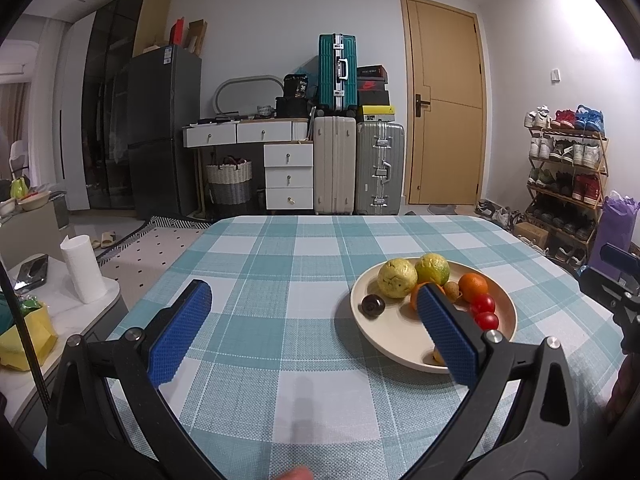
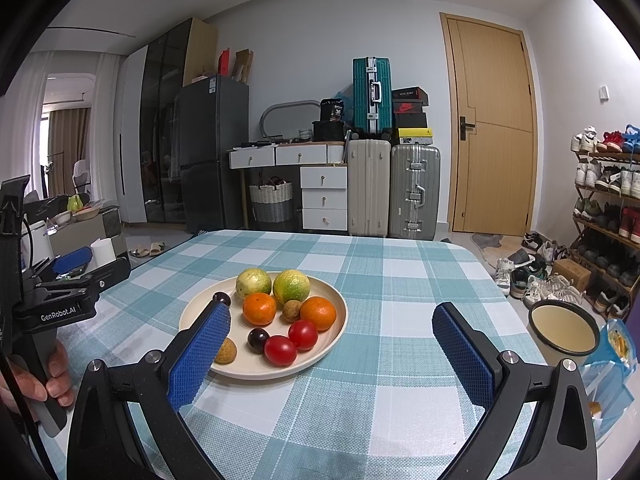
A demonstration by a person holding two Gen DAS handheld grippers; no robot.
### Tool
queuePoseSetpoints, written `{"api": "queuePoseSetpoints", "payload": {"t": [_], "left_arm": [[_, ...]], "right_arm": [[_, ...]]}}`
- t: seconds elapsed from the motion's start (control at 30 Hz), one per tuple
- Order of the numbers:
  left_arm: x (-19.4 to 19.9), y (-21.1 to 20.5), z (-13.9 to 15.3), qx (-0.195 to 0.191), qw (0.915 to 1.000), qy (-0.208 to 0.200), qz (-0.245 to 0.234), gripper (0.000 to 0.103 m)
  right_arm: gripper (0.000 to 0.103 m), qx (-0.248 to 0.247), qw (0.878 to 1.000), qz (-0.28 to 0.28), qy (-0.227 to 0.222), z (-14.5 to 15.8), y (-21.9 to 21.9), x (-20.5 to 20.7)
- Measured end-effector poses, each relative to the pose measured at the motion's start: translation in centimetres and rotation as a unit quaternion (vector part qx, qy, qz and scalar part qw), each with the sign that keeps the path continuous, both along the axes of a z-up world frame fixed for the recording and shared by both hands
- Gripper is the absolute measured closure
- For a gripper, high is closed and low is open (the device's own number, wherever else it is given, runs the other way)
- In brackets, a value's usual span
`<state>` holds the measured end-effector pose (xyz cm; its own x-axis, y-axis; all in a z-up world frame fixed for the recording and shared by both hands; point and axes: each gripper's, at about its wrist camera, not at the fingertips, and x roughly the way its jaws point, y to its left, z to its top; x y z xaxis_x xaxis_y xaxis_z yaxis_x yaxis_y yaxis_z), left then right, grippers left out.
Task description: Organize fruits
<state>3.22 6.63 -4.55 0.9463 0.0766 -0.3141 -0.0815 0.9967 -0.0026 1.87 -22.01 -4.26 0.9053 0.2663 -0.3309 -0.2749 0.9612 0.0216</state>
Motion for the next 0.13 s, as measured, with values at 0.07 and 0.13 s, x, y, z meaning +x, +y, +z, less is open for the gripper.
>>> {"api": "queuePoseSetpoints", "payload": {"t": [0.07, 0.13], "left_arm": [[0.09, 0.02, -0.05, 0.000, 1.0000, 0.000, 0.001, 0.000], [-0.06, -0.03, -0.03, 0.001, 0.9999, -0.001, 0.012, 0.000]], "right_arm": [[0.000, -0.001, 1.000, 0.002, 0.000, -0.02, 0.08, -0.08], [0.000, 0.000, 1.000, 0.001, 0.000, 0.04, 0.04, -0.05]]}}
